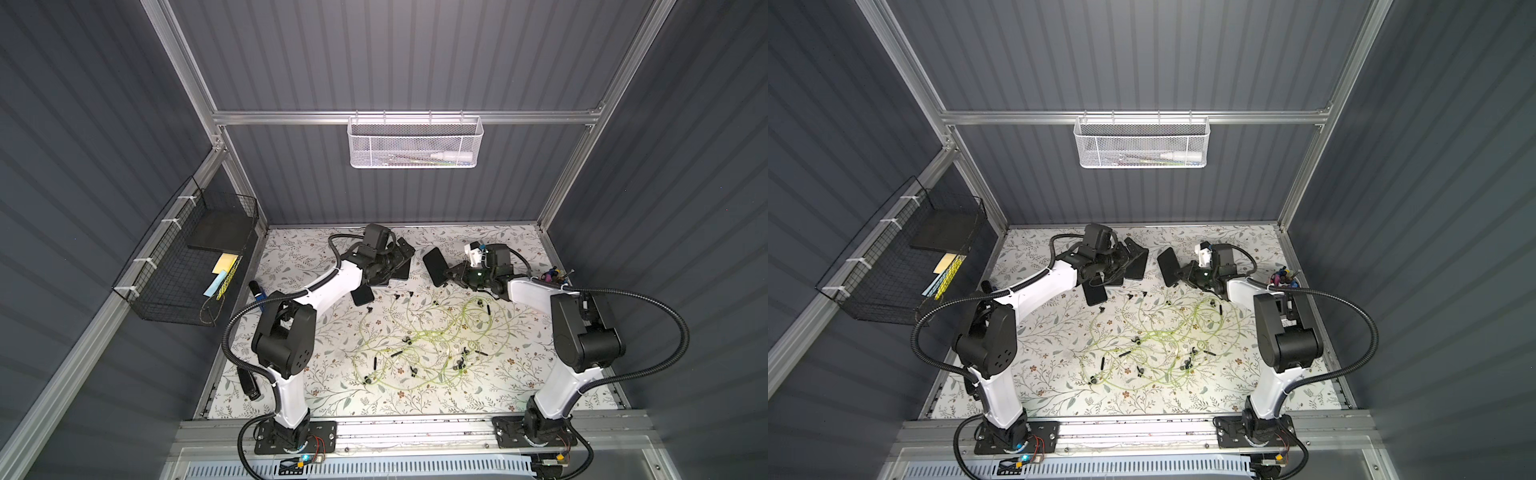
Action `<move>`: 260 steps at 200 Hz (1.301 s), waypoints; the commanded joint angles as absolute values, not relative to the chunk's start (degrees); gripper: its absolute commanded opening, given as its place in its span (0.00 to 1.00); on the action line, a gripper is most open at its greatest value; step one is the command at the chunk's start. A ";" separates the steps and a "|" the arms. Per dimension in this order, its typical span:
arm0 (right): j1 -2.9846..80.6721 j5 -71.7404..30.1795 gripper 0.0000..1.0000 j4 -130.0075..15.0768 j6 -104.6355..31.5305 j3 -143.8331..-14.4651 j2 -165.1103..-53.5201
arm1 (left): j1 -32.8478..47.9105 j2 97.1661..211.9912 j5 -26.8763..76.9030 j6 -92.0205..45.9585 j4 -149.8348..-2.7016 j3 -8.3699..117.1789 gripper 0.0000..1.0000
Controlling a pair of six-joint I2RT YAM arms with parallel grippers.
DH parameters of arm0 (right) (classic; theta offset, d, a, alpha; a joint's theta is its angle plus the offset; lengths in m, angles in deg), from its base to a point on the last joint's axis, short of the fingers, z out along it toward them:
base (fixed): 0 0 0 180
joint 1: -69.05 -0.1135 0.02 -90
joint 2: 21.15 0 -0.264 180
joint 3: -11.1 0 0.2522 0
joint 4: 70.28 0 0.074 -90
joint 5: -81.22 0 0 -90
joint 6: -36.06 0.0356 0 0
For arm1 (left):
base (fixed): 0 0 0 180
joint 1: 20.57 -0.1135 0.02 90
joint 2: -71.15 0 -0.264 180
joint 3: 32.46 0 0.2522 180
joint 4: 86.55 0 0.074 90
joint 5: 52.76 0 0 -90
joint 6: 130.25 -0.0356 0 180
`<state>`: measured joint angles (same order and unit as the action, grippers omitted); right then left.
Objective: Plug wired earphones into phones
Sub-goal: Place the phone at the center of the board.
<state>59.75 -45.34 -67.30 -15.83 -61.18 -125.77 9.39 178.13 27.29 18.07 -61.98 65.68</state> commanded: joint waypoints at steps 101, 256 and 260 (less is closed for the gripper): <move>63.93 -40.47 0.24 -63.92 -15.51 -72.40 -139.99 | 4.82 168.16 24.33 9.35 -60.83 56.07 1.00; 50.11 -15.25 0.54 -28.88 -29.26 -77.93 -125.14 | 3.72 168.29 28.54 3.30 -55.64 56.42 0.97; 48.43 -14.22 0.54 -27.83 -29.05 -78.86 -125.69 | 3.52 168.11 28.85 2.91 -55.22 56.34 0.96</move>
<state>58.02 -23.70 -39.13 -27.20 -74.71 -126.01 4.45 169.12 26.06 7.34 -59.97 55.62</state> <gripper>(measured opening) 0.549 0.976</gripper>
